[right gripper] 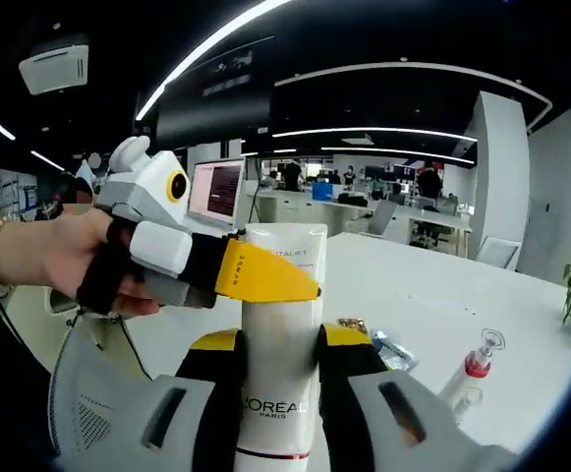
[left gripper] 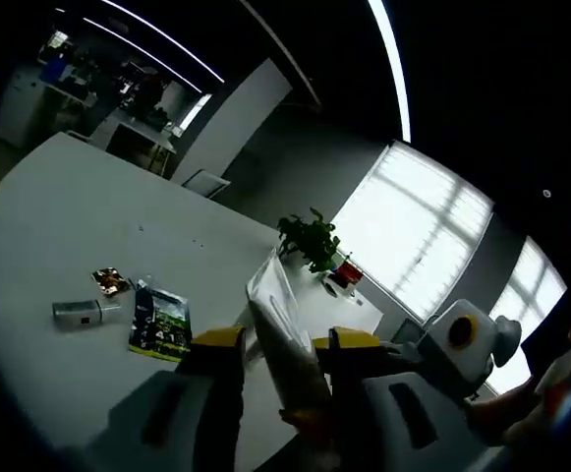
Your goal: Arrange the skincare products in the storage area until every visible bottle or jar stands upright without overlapping.
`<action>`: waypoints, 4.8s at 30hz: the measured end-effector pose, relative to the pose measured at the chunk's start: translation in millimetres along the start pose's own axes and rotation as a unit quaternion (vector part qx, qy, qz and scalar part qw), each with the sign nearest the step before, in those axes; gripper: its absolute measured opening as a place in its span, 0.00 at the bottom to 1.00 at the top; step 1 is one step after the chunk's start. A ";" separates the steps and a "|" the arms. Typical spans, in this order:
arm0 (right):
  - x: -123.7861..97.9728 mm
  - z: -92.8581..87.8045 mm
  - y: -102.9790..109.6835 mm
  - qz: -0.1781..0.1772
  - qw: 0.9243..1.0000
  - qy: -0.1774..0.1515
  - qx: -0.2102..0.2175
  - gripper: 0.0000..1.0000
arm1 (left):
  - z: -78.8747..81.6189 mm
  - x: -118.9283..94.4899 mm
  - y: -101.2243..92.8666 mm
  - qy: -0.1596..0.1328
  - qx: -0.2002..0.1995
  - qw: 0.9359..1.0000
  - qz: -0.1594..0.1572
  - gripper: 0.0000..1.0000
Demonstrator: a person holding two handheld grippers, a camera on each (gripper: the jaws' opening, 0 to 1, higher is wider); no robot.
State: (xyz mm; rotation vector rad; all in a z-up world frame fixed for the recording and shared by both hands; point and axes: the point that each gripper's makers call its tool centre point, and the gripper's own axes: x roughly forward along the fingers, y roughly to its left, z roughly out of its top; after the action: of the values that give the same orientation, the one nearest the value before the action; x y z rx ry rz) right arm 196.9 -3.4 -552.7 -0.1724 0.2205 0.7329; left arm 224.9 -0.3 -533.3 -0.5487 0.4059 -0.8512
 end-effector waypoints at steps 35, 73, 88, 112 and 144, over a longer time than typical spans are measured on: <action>-39.7 58.0 15.5 0.318 0.944 -0.072 0.051 0.23 | 20.6 -8.0 -109.1 0.095 0.213 0.944 -0.235 0.06; -37.9 38.1 18.0 0.333 0.942 -0.049 -0.012 0.14 | 8.0 -3.2 -105.3 0.232 0.440 0.832 -0.245 0.19; -33.7 22.1 10.7 0.323 0.945 -0.035 -0.027 0.15 | -6.8 2.3 -98.5 0.260 0.454 0.819 -0.235 0.18; -9.2 -73.5 -1.1 0.303 0.951 0.044 -0.043 0.20 | -83.0 34.6 -38.4 0.359 0.402 0.828 -0.153 0.13; -1.4 -137.3 -19.9 0.232 0.965 0.117 -0.037 0.23 | -131.8 58.7 0.7 0.371 0.397 0.831 -0.119 0.13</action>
State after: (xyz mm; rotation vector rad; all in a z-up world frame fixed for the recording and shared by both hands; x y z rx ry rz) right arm 190.4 -50.7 -682.9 -0.2836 0.4692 1.1899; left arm 189.1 -84.6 -644.6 0.5578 0.6379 -1.3655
